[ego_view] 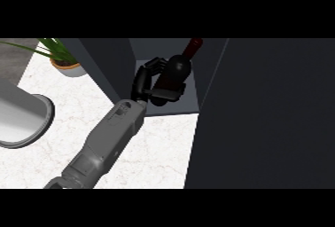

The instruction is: Pick up the wine, place it into the cabinet and close the cabinet

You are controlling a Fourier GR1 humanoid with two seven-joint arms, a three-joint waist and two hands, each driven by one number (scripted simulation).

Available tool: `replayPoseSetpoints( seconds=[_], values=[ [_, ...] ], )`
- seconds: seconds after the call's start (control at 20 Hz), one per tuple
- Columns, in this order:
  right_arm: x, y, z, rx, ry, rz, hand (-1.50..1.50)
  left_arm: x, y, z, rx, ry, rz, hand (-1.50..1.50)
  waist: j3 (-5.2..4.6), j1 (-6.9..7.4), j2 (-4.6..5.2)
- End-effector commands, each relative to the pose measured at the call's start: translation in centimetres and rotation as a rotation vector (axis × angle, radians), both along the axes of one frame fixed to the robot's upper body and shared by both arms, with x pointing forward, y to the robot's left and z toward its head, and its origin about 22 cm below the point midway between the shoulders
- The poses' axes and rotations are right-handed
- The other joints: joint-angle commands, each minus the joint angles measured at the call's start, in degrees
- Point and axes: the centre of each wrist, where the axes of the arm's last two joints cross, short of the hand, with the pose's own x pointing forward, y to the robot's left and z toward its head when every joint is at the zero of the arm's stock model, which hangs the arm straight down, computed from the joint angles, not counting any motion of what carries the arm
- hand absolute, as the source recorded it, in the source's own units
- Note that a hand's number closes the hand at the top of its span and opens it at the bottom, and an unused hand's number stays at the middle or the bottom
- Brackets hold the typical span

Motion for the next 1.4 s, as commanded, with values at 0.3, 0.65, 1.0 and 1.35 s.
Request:
replayPoseSetpoints(
  seconds=[0.3,0.65,1.0,1.35],
  values=[
    [-3.0,-0.5,2.3,0.111,0.013,0.081,-1.50,1.1,1.0,-0.5,-0.033,0.061,0.120,1.50,-0.03,-2.23,0.49],
    [-2.5,-0.6,2.1,0.097,0.010,0.097,-1.50,2.0,1.7,0.0,-0.017,0.055,0.171,1.50,-0.05,-2.44,1.21],
    [-2.0,-0.7,1.9,0.089,-0.003,0.085,-1.50,2.8,2.3,0.8,0.057,0.007,0.195,1.50,-0.06,-2.22,1.45],
    [-2.1,-0.5,1.3,0.078,-0.001,0.123,-1.50,3.9,3.2,2.6,0.143,-0.033,0.266,-1.50,-0.04,-3.38,1.81]
  ],
)
